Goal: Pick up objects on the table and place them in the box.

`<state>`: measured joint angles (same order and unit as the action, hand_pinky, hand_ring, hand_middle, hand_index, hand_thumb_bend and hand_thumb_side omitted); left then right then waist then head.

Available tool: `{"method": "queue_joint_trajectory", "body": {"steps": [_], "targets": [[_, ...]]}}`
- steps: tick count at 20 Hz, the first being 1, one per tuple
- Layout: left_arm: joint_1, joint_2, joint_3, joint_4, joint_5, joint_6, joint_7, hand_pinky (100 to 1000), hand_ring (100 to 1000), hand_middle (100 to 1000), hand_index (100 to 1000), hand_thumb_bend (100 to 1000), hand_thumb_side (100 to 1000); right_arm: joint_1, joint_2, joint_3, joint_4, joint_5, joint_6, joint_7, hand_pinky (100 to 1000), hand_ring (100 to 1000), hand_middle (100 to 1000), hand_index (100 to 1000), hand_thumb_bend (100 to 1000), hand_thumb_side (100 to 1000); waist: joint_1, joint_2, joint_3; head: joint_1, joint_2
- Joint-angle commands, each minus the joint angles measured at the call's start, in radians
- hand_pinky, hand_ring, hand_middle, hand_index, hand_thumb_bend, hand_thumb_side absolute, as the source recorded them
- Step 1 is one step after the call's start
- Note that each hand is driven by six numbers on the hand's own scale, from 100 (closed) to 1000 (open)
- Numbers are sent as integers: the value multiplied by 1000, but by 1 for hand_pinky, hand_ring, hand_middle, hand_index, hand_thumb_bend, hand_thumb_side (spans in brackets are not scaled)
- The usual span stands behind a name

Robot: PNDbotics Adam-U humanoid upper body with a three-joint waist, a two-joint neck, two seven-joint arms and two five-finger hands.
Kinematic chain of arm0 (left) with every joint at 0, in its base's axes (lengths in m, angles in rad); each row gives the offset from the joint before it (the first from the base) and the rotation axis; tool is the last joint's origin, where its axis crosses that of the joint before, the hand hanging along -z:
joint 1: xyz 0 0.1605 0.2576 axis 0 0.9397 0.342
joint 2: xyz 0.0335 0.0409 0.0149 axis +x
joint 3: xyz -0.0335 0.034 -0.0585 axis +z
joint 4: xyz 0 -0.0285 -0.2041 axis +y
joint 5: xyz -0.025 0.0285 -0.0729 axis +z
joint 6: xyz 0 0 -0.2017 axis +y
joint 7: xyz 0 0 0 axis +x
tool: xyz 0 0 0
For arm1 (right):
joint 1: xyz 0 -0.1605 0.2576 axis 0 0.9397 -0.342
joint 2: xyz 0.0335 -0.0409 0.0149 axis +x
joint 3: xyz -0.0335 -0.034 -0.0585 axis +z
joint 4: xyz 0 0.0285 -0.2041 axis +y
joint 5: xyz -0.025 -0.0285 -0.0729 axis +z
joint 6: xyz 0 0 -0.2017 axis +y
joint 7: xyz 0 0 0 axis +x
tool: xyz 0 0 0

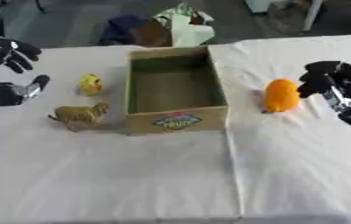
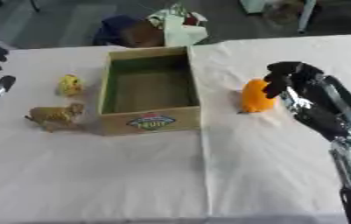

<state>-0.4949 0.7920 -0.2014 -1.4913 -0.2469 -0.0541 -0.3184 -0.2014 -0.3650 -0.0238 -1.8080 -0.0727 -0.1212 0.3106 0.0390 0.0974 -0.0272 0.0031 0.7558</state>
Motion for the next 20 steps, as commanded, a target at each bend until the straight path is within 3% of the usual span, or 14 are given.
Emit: {"method": "queue_joint_trajectory", "body": {"steps": [1, 11, 20], "targets": [[-67, 35, -50, 87, -44, -39, -75, 660, 657, 670, 800, 295, 251, -7, -25, 0, -14, -1, -4, 7, 593, 613, 622, 782, 100, 517, 0, -14, -2, 4, 6], [-181, -94, -140, 313, -161, -136, -209, 666, 658, 668, 802, 286, 246, -8, -24, 3, -12, -3, -6, 11, 593, 612, 622, 782, 100, 517, -4, -16, -6, 3, 9], [-209, -169, -131, 394, -294, -163, -165, 675, 659, 671, 806, 272, 240, -8, -20, 3, -11, -3, -5, 13, 593, 612, 622, 782, 100, 519, -5, -14, -12, 4, 9]]}}
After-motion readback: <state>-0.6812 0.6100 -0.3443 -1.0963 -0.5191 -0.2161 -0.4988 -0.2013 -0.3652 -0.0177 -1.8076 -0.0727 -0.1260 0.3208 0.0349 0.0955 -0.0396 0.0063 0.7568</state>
